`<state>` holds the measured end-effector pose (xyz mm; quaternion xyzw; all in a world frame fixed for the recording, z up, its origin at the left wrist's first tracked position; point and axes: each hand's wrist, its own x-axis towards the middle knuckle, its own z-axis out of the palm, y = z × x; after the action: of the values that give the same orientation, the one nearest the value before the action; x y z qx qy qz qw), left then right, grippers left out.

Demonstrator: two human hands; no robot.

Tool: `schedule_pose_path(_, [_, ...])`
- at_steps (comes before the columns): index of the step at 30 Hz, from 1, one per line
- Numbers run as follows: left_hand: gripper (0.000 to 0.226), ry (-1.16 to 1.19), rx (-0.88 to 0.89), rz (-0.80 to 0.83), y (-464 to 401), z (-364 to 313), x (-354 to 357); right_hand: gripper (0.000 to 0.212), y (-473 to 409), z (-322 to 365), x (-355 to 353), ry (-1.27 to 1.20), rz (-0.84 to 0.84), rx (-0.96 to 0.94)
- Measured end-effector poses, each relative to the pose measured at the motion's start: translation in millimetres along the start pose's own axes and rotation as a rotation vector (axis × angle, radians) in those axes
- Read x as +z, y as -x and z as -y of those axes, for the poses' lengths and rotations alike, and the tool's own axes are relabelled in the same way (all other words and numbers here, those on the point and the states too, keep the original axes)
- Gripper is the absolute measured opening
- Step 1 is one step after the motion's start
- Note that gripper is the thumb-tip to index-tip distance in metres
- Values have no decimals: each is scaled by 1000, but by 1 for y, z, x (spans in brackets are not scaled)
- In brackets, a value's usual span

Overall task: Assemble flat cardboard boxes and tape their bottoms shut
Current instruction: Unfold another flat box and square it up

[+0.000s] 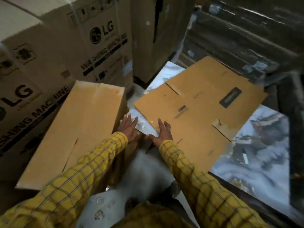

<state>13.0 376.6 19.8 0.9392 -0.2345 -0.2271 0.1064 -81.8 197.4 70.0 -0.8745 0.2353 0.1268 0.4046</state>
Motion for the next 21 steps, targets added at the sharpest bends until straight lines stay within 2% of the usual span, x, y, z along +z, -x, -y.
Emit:
schedule_pose_path(6, [89,-101,184,136,-52,-116,21,94,-3,-97,-77,-46,-157,251])
schedule_pose_path(12, [87,-194,334,224,-92,-222,39,95,-8,-182,-135,-33,-242,478])
schedule_pose_path(17, [90,-235,368,312,-124,-298,50,95,-22,-225,-170,-163,-288,644])
schedule_pose_path(21, [92,-262,370,318,-147,-344,57,85,-38,-247,-189,-321,-364,789])
